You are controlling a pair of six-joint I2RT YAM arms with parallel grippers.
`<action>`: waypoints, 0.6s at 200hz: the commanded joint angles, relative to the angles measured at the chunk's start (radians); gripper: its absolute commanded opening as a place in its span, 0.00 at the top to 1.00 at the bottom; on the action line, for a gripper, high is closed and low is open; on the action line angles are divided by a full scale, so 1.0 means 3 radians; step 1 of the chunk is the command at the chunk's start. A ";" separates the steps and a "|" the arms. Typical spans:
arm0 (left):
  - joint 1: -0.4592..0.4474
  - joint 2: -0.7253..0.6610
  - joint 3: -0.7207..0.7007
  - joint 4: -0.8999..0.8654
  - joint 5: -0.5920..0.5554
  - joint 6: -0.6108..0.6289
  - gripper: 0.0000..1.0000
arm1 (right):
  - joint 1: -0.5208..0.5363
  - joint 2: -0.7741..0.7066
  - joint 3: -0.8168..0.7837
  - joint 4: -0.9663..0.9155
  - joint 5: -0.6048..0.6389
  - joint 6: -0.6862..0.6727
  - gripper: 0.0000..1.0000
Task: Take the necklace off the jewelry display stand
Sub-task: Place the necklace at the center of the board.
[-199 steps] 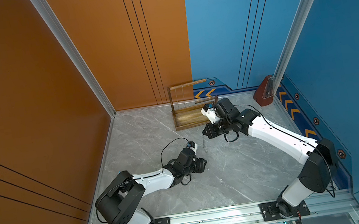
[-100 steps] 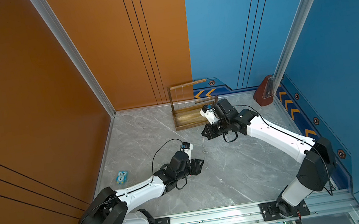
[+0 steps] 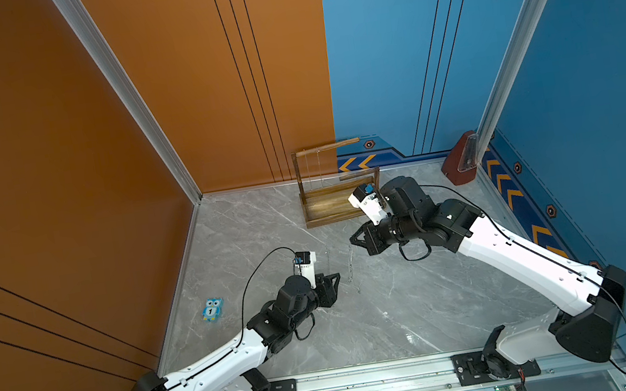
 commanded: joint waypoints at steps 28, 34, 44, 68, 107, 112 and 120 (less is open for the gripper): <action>0.0042 0.0021 -0.0012 -0.0033 -0.0050 0.0001 0.43 | 0.0195 -0.0218 -0.0187 -0.0239 0.0057 -0.0007 1.00; 0.0046 0.0038 0.0000 -0.0032 -0.0035 0.0003 0.43 | 0.0207 -0.0230 -0.0202 -0.0242 0.0060 -0.0008 1.00; 0.0046 0.0065 0.0012 -0.0031 -0.0021 -0.0003 0.43 | 0.0229 -0.0241 -0.0226 -0.0236 0.0058 -0.0004 1.00; 0.0047 0.0145 0.0051 -0.0030 0.0015 -0.0004 0.43 | 0.0252 -0.0233 -0.0229 -0.0237 0.0068 -0.0011 1.00; 0.0047 0.0291 0.0109 -0.0030 0.0076 -0.0025 0.43 | 0.0202 -0.0097 -0.0207 -0.0239 0.0264 -0.0068 1.00; 0.0047 0.0304 0.0114 -0.0029 0.0083 -0.0023 0.43 | 0.0187 -0.0067 -0.0207 -0.0241 0.0270 -0.0076 1.00; 0.0047 0.0322 0.0122 -0.0027 0.0097 -0.0016 0.43 | 0.0161 -0.0021 -0.0212 -0.0237 0.0277 -0.0094 1.00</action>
